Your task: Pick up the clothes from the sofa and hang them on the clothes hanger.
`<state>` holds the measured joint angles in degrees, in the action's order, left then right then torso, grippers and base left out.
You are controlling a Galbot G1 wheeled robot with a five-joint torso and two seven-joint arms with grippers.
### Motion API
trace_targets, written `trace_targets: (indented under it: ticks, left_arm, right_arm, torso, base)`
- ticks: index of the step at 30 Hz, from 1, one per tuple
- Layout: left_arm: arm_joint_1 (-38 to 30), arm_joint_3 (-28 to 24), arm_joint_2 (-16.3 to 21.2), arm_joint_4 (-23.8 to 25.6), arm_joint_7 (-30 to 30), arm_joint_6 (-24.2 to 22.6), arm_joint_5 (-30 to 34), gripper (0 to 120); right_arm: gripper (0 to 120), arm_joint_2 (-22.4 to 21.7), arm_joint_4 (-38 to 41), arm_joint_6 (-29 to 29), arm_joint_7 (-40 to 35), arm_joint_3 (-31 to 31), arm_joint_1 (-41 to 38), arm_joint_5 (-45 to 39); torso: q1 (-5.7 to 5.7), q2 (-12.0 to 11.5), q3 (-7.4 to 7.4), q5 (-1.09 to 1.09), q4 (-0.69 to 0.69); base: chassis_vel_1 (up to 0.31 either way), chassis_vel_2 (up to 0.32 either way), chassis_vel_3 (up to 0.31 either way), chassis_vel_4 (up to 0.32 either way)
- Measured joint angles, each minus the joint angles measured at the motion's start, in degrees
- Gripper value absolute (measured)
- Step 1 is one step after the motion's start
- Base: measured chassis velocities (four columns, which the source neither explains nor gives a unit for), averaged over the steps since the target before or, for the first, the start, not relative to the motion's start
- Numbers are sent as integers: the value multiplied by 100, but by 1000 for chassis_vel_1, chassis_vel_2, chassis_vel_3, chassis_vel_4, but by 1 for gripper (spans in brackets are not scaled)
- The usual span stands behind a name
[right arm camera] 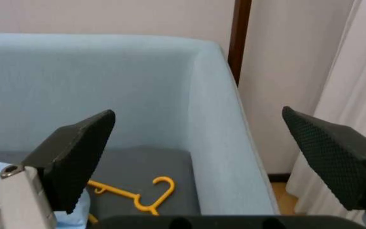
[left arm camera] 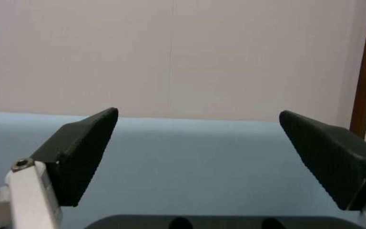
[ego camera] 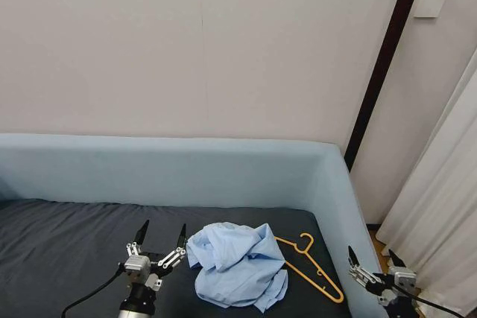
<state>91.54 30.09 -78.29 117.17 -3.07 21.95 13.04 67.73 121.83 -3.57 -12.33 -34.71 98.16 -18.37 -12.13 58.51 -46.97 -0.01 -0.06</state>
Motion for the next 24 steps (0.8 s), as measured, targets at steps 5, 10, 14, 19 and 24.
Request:
trace_targets:
  ticks: [5, 10, 14, 19, 24]
  left_arm:
    - [53, 33, 47, 54, -37, -9, 29, 100]
    - [58, 22, 34, 93, -34, -68, 38, 100]
    - [66, 15, 0, 97, -23, -67, 33, 100]
    - [47, 9, -36, 87, -21, -49, 28, 100]
    - [63, 6, -63, 64, -19, 5, 24, 100]
  right_arm:
    - [100, 81, 29, -92, 54, 57, 38, 197]
    - [100, 101, 84, -94, 60, 82, 64, 221]
    - [100, 76, 84, -92, 58, 58, 91, 204]
    - [100, 71, 119, -92, 58, 39, 137, 208]
    - [100, 82, 143, -100, 58, 12, 177, 223]
  torso:
    - [0, 0, 0, 0, 0]
    - [0, 0, 0, 0, 0]
    - [0, 0, 0, 0, 0]
    - [0, 0, 0, 1, 0]
    - [0, 0, 0, 0, 0]
  base:
    - [0, 0, 0, 0]
    - [0, 0, 0, 0]
    - [0, 0, 0, 0]
    - [0, 0, 0, 0]
    - [0, 0, 0, 0]
